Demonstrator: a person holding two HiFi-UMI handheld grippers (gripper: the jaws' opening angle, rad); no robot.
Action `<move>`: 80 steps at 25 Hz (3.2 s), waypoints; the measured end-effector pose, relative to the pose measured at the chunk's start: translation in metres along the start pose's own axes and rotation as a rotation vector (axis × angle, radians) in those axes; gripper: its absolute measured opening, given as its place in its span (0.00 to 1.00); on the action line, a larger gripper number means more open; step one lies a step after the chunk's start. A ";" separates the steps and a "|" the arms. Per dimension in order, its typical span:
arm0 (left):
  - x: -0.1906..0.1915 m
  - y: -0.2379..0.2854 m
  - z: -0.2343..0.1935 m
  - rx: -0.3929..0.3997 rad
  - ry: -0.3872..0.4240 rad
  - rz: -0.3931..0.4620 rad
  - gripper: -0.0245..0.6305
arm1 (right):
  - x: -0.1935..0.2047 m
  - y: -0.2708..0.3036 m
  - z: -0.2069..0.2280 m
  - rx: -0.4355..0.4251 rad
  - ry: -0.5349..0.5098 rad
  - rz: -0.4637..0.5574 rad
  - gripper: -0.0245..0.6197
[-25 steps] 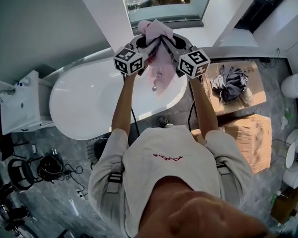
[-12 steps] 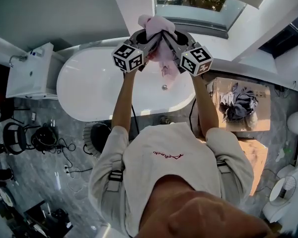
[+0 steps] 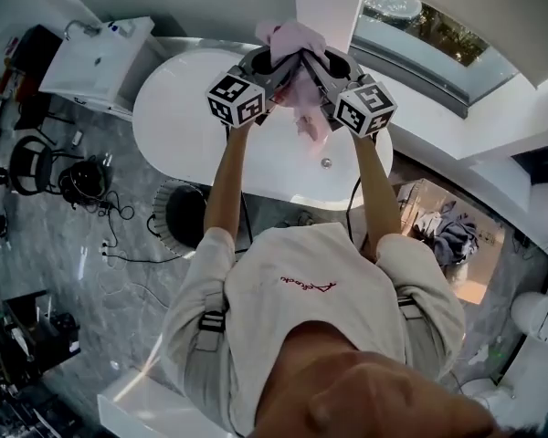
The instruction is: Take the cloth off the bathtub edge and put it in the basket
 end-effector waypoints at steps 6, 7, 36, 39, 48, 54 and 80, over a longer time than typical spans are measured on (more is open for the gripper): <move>-0.007 -0.064 -0.015 -0.167 0.018 -0.004 0.18 | 0.012 0.041 -0.046 -0.163 0.043 -0.005 0.14; -0.007 -0.077 -0.017 -0.196 0.020 -0.005 0.18 | 0.015 0.047 -0.056 -0.192 0.051 -0.009 0.14; -0.045 -0.451 -0.001 -0.704 0.075 0.099 0.18 | 0.050 0.170 -0.401 -0.731 0.064 -0.043 0.14; -0.051 -0.497 0.007 -0.758 0.081 0.117 0.18 | 0.052 0.179 -0.447 -0.788 0.058 -0.045 0.14; -0.067 -0.615 0.051 -0.931 0.136 0.144 0.18 | 0.055 0.184 -0.573 -0.969 0.070 -0.029 0.14; -0.068 -0.687 0.096 -1.044 0.151 0.161 0.18 | 0.066 0.169 -0.654 -1.085 0.093 -0.034 0.14; -0.067 -0.755 0.056 -1.261 0.123 0.140 0.18 | 0.092 0.243 -0.711 -1.287 0.193 -0.103 0.14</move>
Point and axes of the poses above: the fingertips, and each gripper's own axes: y forward along the fingers, z to its right, x out of its underside, the point moved 5 cm from there along -y, backward along the fingers, and after that the axes turned 4 degrees about x, right-handed, at the moved point
